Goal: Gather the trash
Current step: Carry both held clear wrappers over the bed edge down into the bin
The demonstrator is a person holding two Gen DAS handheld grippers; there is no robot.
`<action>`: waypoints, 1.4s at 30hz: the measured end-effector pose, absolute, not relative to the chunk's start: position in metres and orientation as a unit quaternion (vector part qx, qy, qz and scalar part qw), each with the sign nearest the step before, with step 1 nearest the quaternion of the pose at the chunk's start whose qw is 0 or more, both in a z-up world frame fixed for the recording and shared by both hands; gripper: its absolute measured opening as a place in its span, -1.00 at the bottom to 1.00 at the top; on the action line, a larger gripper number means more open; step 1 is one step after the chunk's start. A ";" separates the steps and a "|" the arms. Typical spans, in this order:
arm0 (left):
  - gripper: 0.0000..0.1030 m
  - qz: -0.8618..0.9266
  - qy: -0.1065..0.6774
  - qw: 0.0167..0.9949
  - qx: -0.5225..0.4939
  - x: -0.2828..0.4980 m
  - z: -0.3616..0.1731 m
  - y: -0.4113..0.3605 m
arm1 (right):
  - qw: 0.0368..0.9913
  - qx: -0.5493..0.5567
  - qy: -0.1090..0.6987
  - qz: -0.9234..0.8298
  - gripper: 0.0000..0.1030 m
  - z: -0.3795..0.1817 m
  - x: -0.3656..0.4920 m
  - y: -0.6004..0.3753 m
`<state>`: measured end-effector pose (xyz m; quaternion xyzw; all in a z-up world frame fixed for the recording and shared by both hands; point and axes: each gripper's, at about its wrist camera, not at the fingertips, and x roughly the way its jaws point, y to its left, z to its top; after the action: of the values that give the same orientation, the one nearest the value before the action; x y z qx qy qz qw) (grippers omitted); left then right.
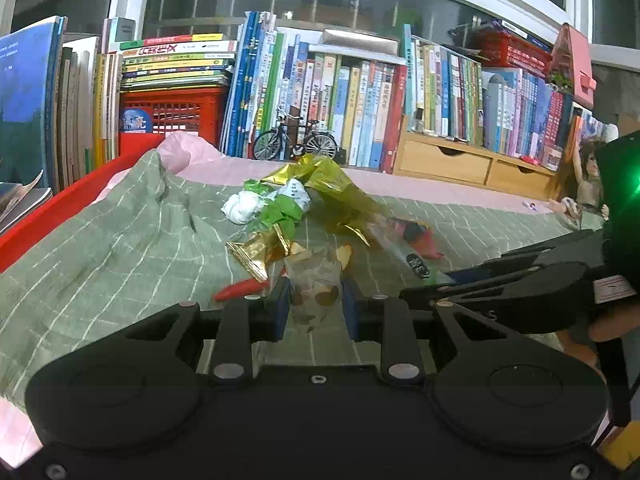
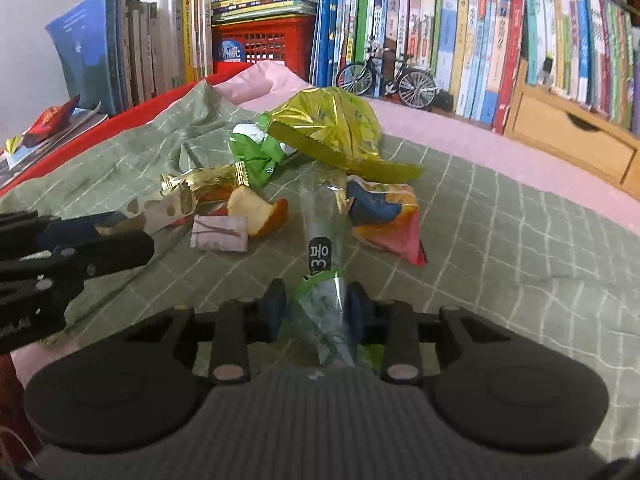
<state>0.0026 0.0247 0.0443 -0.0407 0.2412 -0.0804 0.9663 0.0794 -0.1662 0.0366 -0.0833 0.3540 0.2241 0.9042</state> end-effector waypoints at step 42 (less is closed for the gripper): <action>-0.50 -0.241 0.344 0.907 0.012 -0.163 0.031 -0.031 | 0.885 0.077 0.411 0.203 -0.25 0.042 -0.143 -0.283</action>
<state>-0.1628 -0.0309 0.0313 0.0115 0.3445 -0.2409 0.9073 -0.1429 -0.2829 0.0421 0.0774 0.4112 0.2029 0.8853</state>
